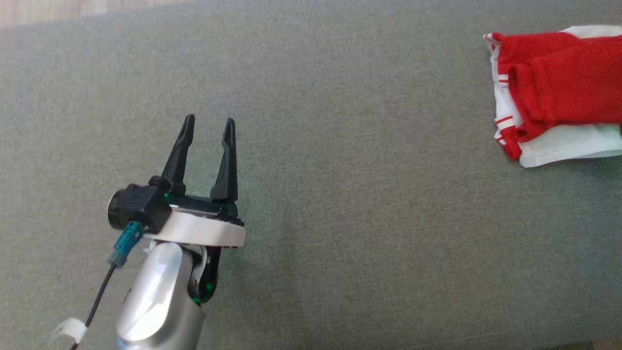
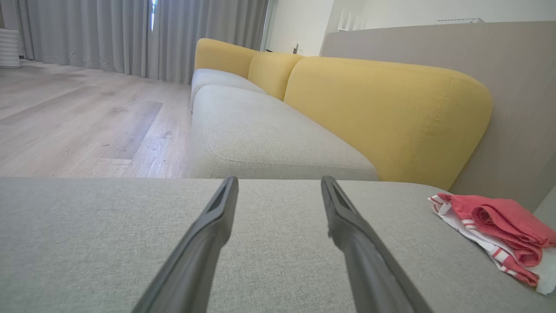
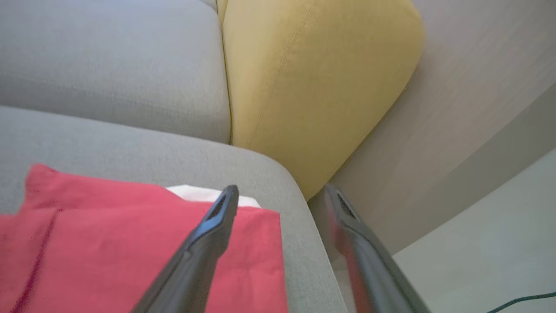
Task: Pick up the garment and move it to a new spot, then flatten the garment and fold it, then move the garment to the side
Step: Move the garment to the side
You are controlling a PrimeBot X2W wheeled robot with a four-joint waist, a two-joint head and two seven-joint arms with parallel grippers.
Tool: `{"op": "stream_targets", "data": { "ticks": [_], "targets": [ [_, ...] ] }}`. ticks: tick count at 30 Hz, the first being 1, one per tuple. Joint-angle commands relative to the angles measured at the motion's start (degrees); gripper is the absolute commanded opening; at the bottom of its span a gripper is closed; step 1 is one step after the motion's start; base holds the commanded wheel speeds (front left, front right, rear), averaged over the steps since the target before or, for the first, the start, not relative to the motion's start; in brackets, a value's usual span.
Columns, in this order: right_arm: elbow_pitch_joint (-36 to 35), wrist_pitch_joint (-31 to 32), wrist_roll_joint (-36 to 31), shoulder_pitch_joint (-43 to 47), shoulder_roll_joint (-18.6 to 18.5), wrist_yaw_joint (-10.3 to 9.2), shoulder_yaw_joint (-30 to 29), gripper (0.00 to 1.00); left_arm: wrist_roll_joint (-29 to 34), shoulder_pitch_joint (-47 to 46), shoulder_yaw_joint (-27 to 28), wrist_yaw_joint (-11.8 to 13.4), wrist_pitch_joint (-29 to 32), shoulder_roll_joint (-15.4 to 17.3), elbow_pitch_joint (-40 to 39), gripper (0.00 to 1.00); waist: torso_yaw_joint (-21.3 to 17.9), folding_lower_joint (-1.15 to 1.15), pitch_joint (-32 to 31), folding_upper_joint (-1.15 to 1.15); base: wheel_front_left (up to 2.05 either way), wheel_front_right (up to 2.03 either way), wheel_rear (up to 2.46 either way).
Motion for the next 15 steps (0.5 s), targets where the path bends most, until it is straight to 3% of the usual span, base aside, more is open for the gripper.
{"op": "stream_targets", "data": {
  "ticks": [1, 15],
  "targets": [
    [-3.33, -0.96, -0.46, -1.34, 0.49, -0.05, 0.71, 1.00, 0.03, 0.02, 2.40, -0.16, -0.52, 0.49, -1.91, 1.00, -0.52, 0.00, -2.24, 0.00, 0.00, 0.00, 0.00],
    [-26.96, 0.34, 11.00, 6.93, 17.78, -0.05, 3.87, 1.00, -0.67, 6.38, 6.54, 1.02, -0.52, 0.49, -4.79, 1.00, 1.61, 0.00, -12.92, 0.00, 0.00, 0.00, 0.00]
  ]
}}
